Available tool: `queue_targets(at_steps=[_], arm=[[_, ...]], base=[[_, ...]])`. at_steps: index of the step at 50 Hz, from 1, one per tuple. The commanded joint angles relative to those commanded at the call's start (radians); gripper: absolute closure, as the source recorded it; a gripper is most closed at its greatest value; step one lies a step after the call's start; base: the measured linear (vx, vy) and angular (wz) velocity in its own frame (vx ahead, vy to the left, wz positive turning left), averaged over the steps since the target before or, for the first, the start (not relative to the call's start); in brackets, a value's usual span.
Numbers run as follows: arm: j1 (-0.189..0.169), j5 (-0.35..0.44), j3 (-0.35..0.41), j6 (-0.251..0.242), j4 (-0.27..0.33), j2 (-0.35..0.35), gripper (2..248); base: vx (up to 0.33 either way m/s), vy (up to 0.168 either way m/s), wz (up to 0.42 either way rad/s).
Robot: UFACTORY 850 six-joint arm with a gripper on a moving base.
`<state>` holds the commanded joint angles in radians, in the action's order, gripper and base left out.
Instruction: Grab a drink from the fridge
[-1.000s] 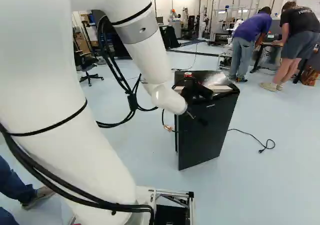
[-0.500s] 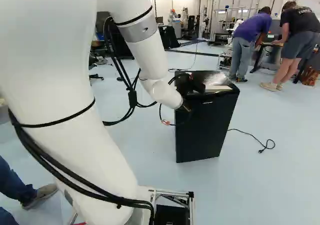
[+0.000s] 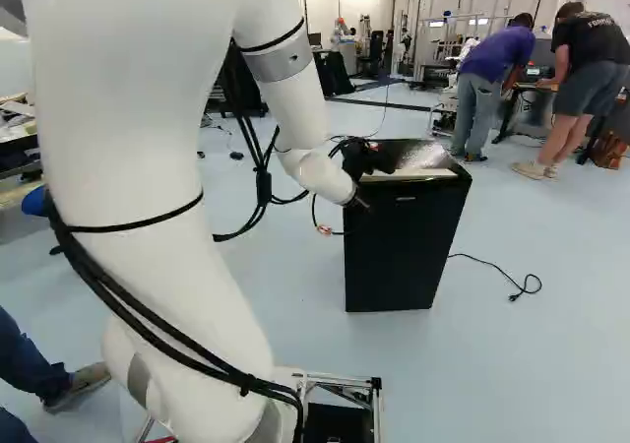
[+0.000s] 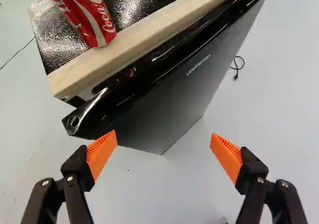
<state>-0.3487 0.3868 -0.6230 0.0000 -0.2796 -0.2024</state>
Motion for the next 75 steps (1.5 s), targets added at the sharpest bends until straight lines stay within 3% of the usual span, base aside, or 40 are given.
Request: queue_targets(at_steps=[20,31,57,75], arm=[[0.028,0.000,-0.091,0.000,0.000,-0.076,3],[0.030,0.000,-0.102,0.000,0.000,-0.085,3],[0.025,0.005,0.020,0.000,0.000,0.017,3],[0.036,0.111,0.114,0.000,0.000,0.100,3]], base=[[0.000,0.000,0.000],[0.000,0.000,0.000],[0.000,0.000,0.000],[0.000,0.000,0.000]])
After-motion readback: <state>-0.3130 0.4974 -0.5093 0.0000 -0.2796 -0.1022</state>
